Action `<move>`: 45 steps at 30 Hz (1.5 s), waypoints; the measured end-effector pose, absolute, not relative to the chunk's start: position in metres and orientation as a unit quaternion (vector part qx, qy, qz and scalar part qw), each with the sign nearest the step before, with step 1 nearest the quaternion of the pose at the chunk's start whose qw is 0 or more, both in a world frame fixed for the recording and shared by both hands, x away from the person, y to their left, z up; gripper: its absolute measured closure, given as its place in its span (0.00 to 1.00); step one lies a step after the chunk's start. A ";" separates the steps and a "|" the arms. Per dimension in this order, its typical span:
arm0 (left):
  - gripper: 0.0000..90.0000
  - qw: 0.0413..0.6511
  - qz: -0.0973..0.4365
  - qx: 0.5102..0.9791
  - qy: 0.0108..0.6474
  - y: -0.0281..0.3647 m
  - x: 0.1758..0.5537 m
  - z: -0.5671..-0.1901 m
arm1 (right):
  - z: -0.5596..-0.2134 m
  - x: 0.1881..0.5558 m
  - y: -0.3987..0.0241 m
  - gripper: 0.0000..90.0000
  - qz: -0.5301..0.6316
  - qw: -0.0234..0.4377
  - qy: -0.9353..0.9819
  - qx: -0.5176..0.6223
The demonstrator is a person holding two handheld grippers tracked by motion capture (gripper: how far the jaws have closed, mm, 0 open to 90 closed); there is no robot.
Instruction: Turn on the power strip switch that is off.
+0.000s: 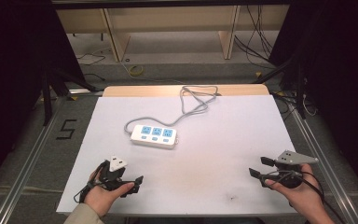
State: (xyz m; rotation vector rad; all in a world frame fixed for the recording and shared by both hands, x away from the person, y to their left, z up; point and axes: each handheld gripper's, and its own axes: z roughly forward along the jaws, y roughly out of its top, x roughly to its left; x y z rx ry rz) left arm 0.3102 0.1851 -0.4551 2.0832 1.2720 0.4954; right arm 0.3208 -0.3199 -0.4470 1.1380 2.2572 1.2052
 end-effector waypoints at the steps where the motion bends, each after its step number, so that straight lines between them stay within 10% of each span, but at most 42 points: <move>1: 0.18 0.320 0.189 0.793 0.483 0.185 0.310 -0.455 | -0.447 0.320 -0.320 0.37 0.424 0.170 0.794 0.401; 8: 0.26 0.323 0.196 0.789 0.485 0.184 0.312 -0.453 | -0.447 0.320 -0.321 0.37 0.422 0.170 0.795 0.402; 22: 0.96 0.361 0.238 0.757 0.490 0.186 0.320 -0.438 | -0.447 0.320 -0.319 0.37 0.419 0.172 0.798 0.397; 45: 0.99 0.354 0.225 0.756 0.502 0.176 0.352 -0.435 | -0.448 0.321 -0.317 0.37 0.415 0.169 0.801 0.397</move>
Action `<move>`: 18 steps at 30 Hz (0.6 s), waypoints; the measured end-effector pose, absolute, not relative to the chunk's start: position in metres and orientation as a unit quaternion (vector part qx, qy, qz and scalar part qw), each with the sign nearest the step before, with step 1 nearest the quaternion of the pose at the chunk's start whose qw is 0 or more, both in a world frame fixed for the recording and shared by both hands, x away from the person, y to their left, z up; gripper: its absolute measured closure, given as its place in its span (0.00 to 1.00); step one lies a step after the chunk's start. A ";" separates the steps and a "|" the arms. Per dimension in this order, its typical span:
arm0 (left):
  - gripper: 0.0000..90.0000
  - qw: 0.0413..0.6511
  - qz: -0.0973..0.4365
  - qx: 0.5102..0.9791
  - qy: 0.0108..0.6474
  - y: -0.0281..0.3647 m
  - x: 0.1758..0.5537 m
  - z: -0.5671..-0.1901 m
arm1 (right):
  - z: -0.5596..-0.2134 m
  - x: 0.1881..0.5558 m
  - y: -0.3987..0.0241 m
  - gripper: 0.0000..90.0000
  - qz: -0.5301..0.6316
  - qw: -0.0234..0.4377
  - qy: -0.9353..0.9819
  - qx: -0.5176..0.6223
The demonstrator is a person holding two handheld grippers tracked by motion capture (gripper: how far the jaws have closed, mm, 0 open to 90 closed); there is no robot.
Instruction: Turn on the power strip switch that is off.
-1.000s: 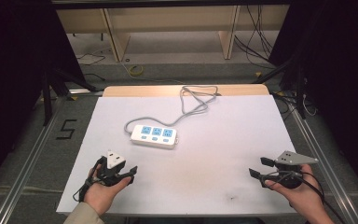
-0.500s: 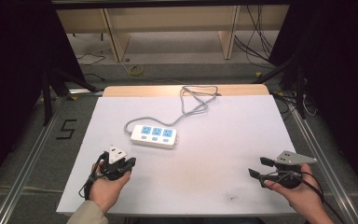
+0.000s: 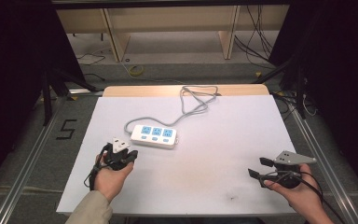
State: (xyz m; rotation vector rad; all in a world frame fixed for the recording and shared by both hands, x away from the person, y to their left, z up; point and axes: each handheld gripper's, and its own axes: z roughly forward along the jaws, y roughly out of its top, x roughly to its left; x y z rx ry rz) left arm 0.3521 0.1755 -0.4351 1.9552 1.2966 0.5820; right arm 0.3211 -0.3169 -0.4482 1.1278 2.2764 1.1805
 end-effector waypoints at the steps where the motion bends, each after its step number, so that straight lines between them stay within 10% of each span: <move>1: 0.99 0.355 0.225 0.756 0.502 0.176 0.353 -0.435 | -0.448 0.321 -0.317 0.37 0.416 0.169 0.801 0.396; 18: 0.99 0.344 0.225 0.764 0.496 0.171 0.373 -0.435 | -0.450 0.323 -0.316 0.37 0.415 0.166 0.802 0.396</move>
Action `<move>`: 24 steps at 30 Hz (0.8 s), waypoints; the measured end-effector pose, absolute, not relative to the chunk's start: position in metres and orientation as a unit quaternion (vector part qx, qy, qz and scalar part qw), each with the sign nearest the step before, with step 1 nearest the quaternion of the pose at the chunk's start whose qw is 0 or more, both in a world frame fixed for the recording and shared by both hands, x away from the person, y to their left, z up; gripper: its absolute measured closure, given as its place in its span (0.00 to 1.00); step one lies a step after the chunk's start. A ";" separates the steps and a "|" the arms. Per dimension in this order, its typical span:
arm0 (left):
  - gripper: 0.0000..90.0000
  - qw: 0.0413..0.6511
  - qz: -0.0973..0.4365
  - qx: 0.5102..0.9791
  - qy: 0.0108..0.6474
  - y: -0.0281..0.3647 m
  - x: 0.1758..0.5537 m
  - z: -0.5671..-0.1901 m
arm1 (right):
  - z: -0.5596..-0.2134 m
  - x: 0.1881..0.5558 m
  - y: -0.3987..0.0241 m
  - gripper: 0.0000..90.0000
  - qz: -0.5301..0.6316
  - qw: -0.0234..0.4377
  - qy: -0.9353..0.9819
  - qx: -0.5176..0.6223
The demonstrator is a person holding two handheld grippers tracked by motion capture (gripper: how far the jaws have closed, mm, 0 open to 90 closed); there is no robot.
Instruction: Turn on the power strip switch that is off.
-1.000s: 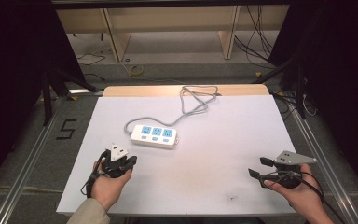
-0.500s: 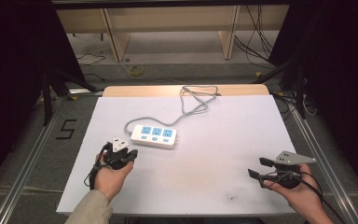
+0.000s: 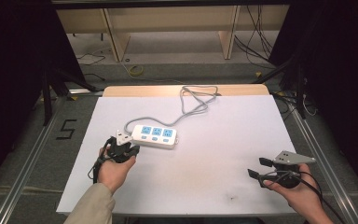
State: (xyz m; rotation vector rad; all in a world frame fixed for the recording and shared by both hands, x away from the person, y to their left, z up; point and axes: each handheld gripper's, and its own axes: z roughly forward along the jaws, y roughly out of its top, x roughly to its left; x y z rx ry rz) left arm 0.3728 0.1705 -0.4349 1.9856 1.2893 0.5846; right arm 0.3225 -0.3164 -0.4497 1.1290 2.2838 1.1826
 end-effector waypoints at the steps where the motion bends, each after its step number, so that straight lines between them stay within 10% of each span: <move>1: 0.99 0.344 0.225 0.765 0.496 0.170 0.374 -0.435 | -0.450 0.323 -0.316 0.37 0.415 0.166 0.802 0.396; 24: 1.00 0.337 0.219 0.767 0.501 0.168 0.395 -0.433 | -0.449 0.322 -0.314 0.37 0.415 0.165 0.804 0.392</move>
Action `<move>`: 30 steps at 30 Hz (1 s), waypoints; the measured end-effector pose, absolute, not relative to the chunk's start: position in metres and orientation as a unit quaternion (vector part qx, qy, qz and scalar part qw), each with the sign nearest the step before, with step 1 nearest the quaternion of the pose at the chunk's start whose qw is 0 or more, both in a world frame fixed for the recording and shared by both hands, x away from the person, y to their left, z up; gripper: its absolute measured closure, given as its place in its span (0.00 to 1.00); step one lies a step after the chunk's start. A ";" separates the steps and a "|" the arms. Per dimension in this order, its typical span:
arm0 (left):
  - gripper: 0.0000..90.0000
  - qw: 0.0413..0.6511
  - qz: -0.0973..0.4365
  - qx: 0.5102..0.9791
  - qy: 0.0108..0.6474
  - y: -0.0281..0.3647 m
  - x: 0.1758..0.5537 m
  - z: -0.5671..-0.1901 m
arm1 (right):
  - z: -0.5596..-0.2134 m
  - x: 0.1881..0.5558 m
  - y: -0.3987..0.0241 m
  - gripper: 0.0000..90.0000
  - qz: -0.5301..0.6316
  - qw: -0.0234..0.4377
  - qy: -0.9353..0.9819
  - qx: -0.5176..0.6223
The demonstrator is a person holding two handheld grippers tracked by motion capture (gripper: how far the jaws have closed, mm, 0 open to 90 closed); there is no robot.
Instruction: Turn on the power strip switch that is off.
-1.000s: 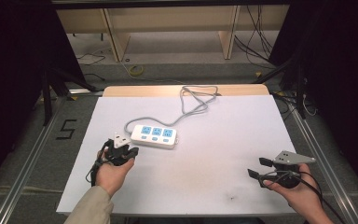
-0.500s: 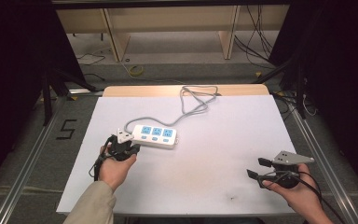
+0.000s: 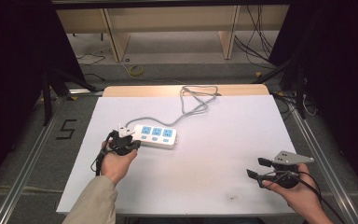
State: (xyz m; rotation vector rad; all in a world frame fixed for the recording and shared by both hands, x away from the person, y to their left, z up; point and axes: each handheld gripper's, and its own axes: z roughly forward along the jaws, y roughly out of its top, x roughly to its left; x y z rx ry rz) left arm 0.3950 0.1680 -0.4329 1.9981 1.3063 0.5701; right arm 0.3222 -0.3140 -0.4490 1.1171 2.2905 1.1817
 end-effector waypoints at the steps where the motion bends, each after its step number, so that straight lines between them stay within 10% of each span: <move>1: 1.00 0.336 0.218 0.767 0.501 0.167 0.396 -0.434 | -0.449 0.322 -0.315 0.37 0.414 0.165 0.805 0.392; 30: 1.00 0.327 0.219 0.768 0.504 0.160 0.417 -0.438 | -0.450 0.322 -0.313 0.38 0.416 0.161 0.806 0.389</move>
